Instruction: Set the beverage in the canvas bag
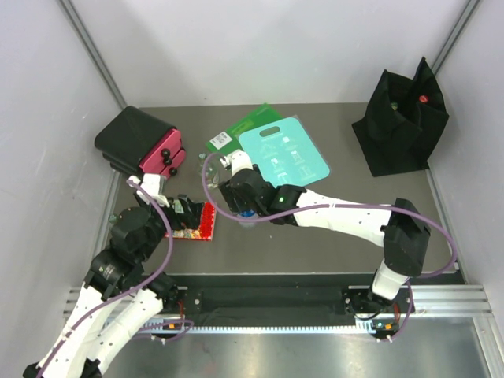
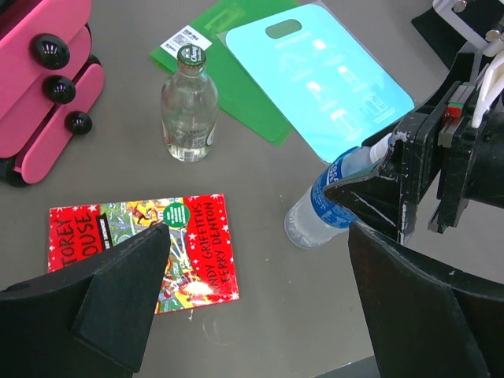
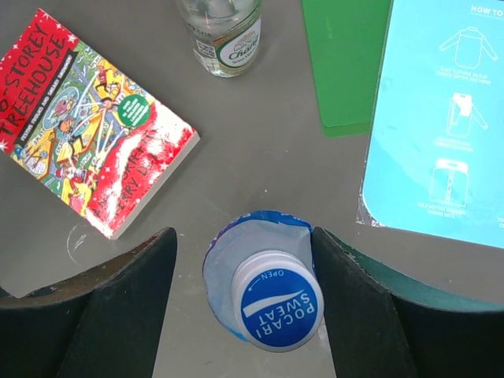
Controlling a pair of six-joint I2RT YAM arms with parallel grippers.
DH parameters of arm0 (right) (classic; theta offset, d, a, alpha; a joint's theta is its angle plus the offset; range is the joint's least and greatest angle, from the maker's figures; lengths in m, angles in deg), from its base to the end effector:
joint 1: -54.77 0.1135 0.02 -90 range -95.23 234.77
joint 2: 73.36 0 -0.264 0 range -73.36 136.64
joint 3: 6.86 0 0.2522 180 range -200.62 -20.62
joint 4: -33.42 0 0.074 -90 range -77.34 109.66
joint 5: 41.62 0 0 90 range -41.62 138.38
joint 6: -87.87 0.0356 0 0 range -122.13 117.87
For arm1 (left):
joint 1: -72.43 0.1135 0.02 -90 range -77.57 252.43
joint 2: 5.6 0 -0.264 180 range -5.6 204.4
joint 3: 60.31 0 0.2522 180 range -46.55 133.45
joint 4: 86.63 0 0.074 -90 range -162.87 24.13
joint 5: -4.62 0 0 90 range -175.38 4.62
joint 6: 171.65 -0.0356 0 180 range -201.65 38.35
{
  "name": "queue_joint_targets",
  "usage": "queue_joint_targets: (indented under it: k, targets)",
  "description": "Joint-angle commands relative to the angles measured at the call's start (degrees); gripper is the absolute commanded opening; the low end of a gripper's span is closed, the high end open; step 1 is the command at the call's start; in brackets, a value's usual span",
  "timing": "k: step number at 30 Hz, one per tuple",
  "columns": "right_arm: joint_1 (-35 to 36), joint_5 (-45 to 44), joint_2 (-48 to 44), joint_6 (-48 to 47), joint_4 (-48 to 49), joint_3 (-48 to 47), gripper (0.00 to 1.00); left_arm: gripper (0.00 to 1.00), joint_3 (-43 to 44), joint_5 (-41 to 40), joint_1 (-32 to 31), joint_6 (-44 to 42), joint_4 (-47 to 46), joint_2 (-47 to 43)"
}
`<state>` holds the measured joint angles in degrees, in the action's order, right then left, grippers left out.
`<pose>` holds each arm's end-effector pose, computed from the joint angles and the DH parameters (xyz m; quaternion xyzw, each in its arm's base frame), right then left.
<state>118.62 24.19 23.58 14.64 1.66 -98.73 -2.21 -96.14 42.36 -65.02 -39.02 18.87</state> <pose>0.1842 0.3422 0.2895 -0.2633 0.8391 0.1402 0.4549 0.0859 -0.0421 0.3362 0.0345 0.7858 -0.1752 0.5922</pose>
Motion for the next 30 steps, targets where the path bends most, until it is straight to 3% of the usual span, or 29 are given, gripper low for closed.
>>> queue_joint_targets:
  k: [1,14,24,28,30]
  targets:
    - [0.92,-1.65,0.44,-0.16,-3.97,-1.26,0.70,0.99,-0.57,0.57,-0.17,0.34,-1.50,-0.74]
    - [0.39,-2.09,-0.53,-3.06,-5.55,-5.04,0.73,0.99,-0.57,-0.22,-0.17,0.52,-1.41,-0.47]
    - [-0.84,-0.25,2.63,-2.80,-3.10,-1.88,0.76,0.99,-0.57,-0.05,-0.08,0.43,-1.41,-0.30]
    - [-1.45,1.07,3.33,-3.33,-1.34,-1.17,0.74,0.99,-0.57,-0.05,-0.17,0.43,-1.41,0.05]
    - [-1.45,0.72,2.81,-3.50,-0.99,-0.91,0.66,0.99,-0.57,-0.05,-0.17,0.43,-1.41,0.14]
